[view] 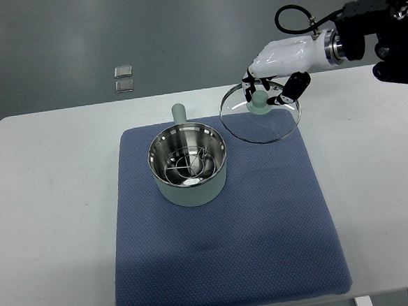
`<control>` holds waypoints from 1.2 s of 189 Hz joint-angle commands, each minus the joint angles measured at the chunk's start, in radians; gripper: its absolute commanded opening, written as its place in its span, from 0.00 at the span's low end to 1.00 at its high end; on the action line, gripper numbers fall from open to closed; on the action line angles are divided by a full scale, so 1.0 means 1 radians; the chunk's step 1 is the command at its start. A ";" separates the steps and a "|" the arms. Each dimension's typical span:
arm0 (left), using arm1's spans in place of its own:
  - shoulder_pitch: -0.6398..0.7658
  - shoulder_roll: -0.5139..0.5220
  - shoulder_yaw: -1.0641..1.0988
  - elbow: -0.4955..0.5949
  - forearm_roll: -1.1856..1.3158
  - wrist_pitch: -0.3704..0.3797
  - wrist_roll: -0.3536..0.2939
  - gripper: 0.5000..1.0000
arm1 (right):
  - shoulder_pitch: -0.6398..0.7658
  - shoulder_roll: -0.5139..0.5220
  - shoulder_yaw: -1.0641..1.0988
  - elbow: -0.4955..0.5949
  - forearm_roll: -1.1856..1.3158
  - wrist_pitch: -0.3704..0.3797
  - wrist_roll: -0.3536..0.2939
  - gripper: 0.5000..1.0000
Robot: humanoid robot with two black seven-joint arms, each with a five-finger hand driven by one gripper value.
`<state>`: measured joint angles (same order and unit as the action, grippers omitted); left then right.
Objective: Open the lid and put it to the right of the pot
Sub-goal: 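Lower the lid onto the mat beside the pot and release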
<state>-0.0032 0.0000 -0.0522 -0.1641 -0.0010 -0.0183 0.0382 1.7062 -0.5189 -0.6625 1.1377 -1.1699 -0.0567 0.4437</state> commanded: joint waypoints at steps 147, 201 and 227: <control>0.000 0.000 0.000 0.000 0.001 0.000 0.000 1.00 | -0.281 0.056 0.049 -0.059 -0.020 -0.078 -0.014 0.00; 0.000 0.000 0.000 0.000 -0.001 -0.002 0.000 1.00 | -0.309 0.060 0.063 -0.065 -0.019 -0.086 -0.014 0.00; 0.000 0.000 0.000 0.000 0.001 0.000 0.000 1.00 | -0.324 0.059 0.086 -0.065 -0.019 -0.088 -0.013 0.04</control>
<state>-0.0031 0.0000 -0.0522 -0.1641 -0.0005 -0.0186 0.0383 1.3880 -0.4587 -0.5856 1.0721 -1.1890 -0.1433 0.4294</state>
